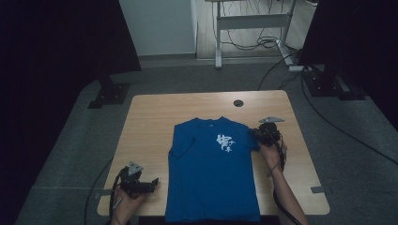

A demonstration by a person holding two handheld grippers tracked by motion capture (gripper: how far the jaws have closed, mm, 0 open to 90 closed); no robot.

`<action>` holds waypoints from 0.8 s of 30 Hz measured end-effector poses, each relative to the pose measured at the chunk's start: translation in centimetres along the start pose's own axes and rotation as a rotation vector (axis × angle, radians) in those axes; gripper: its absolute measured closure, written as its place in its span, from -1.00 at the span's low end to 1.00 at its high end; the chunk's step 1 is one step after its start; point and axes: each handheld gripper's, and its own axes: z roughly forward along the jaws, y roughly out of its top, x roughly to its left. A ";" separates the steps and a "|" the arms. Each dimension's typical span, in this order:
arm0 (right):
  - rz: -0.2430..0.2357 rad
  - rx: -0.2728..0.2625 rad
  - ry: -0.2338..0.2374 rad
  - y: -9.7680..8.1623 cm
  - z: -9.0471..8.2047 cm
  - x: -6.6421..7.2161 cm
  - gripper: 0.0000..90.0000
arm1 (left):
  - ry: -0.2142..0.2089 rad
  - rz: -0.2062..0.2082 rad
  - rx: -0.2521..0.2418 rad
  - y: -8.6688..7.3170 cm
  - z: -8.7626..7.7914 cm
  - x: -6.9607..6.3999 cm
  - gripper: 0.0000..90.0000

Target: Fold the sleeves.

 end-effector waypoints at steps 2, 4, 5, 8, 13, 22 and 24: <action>-0.003 -0.004 0.004 0.1 0.0 0.3 0.89 | 0.001 0.000 0.000 0.0 0.0 0.0 -1.00; -0.008 -0.002 0.010 0.2 0.1 0.7 0.89 | 0.002 -0.001 0.000 0.0 0.0 0.0 -1.00; -0.009 -0.001 0.012 0.3 0.1 0.9 0.89 | 0.002 -0.002 -0.001 0.0 0.0 0.0 -1.00; -0.019 -0.001 0.019 0.5 0.2 1.4 0.89 | 0.002 -0.002 0.000 0.0 0.0 0.0 -1.00; -0.033 -0.004 0.033 0.8 0.4 2.3 0.88 | 0.002 -0.001 -0.001 0.0 0.0 0.0 -0.99; -0.050 0.003 0.068 1.3 1.3 4.0 0.88 | 0.002 -0.002 0.000 0.0 0.0 0.0 -0.99; -0.053 0.006 0.074 1.4 1.5 4.5 0.88 | 0.002 -0.002 0.000 0.0 0.0 0.0 -0.99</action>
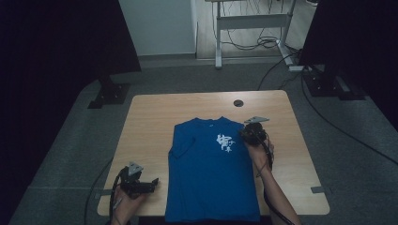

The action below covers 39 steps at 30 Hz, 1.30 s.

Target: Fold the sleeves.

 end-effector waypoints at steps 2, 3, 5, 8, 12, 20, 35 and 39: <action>-0.008 0.003 0.005 0.2 0.3 0.4 0.88 | 0.000 0.000 0.000 0.0 0.0 0.0 -0.99; -0.009 0.002 0.008 0.3 0.4 0.6 0.88 | 0.000 0.000 0.000 0.0 0.0 0.0 -1.00; -0.012 0.002 0.011 0.4 0.6 0.9 0.88 | 0.000 0.000 0.000 0.0 0.0 0.0 -0.99; -0.020 0.006 0.015 0.6 1.0 1.4 0.86 | 0.000 0.000 0.000 0.0 0.0 0.0 -0.99; -0.022 0.009 0.020 0.9 1.6 2.0 0.86 | 0.000 0.000 0.000 0.0 0.0 0.0 -0.99; -0.026 0.024 0.033 1.0 2.9 3.1 0.86 | 0.000 0.000 0.000 0.0 0.0 0.0 -0.99; -0.041 0.063 0.030 0.8 5.5 4.1 0.85 | 0.001 0.000 0.000 0.0 -0.1 0.0 -0.99; -0.039 0.073 0.047 0.6 6.1 4.0 0.82 | 0.001 -0.001 -0.001 0.0 -0.1 0.0 -0.99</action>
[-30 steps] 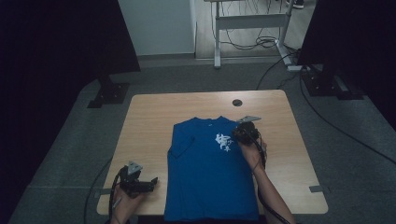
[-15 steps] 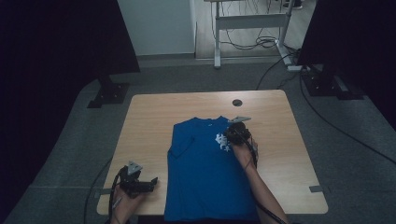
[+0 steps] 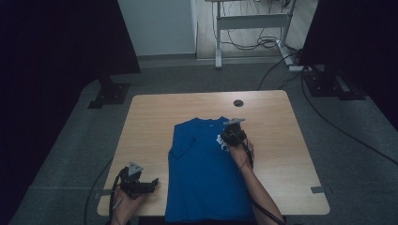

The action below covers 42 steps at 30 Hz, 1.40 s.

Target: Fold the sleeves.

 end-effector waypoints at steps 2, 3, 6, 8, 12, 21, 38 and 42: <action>0.004 -0.002 0.009 0.0 0.0 -0.1 0.74 | 0.000 0.001 0.001 0.0 0.0 0.0 -0.99; -0.001 0.000 0.009 0.0 -0.1 -0.1 0.71 | 0.000 0.001 0.001 0.0 0.0 0.0 -0.99; -0.014 -0.010 0.009 0.2 -0.8 -0.2 0.56 | 0.000 0.001 0.001 0.0 0.0 0.0 -0.99; -0.015 -0.021 0.013 0.2 -1.4 -0.3 0.38 | 0.000 0.001 0.001 0.0 0.0 0.0 -0.99; -0.024 -0.016 0.018 0.0 -2.3 -0.6 0.11 | 0.000 0.001 0.001 0.0 0.0 0.0 -0.99; -0.014 -0.046 -0.008 -0.8 -4.8 -2.2 -0.06 | 0.000 0.001 0.000 0.0 0.0 0.0 -0.99; -0.031 -0.057 0.000 -2.7 -6.5 -1.2 0.13 | 0.000 0.002 0.001 0.0 0.0 0.0 -0.99; -0.050 -0.080 -0.003 -3.1 -7.0 -0.1 0.33 | 0.000 0.001 0.001 0.0 0.0 0.0 -0.99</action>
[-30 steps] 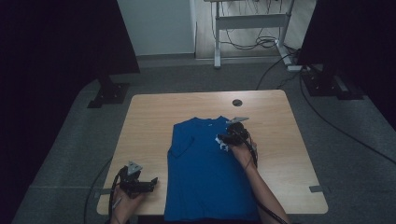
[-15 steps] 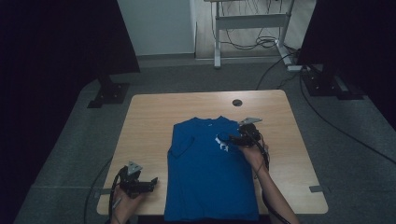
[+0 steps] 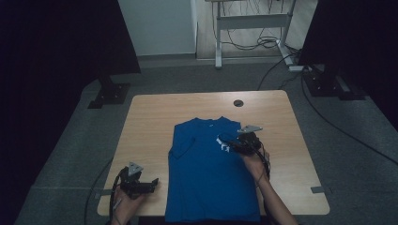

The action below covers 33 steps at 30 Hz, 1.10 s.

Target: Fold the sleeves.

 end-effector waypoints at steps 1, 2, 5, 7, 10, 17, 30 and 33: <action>-0.008 -0.003 0.004 0.0 -0.1 0.3 0.36 | 0.000 0.000 0.000 0.0 0.0 0.0 -0.99; -0.010 -0.004 0.011 -0.1 -0.1 0.5 0.40 | 0.000 0.001 0.000 0.0 0.0 0.0 -0.99; -0.027 0.018 0.020 -0.3 0.2 1.1 0.42 | 0.000 0.000 0.000 0.0 0.0 0.0 -0.99; -0.031 0.036 0.018 -0.6 0.7 1.2 0.42 | 0.000 0.000 0.000 0.0 0.0 0.0 -0.99; -0.025 0.066 0.012 -1.2 1.5 1.0 0.42 | 0.000 0.000 0.000 0.0 0.0 0.0 -0.99; -0.012 0.073 -0.004 -1.9 1.9 0.4 0.79 | 0.000 0.000 0.000 0.0 0.0 0.0 -0.99; -0.041 0.049 0.042 -2.3 0.5 1.6 0.85 | 0.000 0.000 0.000 0.0 0.0 0.0 -0.99; -0.032 0.054 0.084 -2.6 0.2 1.7 0.79 | 0.000 0.000 0.000 0.0 0.0 0.0 -0.99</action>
